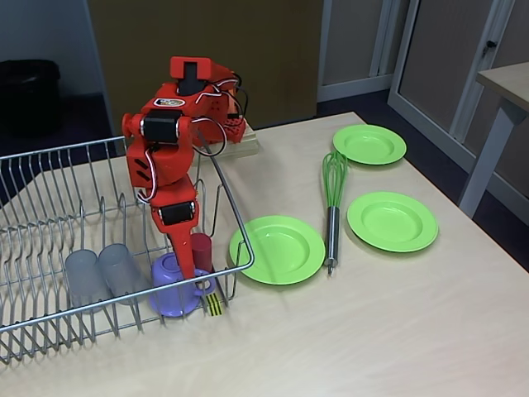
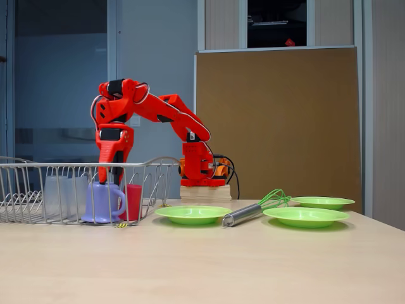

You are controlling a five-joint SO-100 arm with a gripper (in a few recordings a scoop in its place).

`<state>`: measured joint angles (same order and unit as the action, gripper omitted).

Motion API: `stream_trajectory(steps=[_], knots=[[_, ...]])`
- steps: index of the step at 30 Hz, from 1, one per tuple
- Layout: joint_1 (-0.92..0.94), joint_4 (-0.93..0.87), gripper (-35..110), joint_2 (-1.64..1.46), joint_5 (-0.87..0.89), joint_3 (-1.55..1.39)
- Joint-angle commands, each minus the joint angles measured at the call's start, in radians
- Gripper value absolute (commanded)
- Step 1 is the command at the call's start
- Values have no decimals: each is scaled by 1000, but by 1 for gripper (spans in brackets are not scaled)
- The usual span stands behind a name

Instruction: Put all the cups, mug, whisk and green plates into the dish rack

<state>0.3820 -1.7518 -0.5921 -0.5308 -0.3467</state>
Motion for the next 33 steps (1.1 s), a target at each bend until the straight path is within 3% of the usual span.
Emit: stream_trajectory(steps=[1,10,17,25,33], knots=[[23,-23,37,-41,-14,25],[54,-83,33,-183,-23,12],[63,-83,28,-410,3,-164],[-67,-55,24,-779,515,-624],[-393,0,22,-968,996,-808]])
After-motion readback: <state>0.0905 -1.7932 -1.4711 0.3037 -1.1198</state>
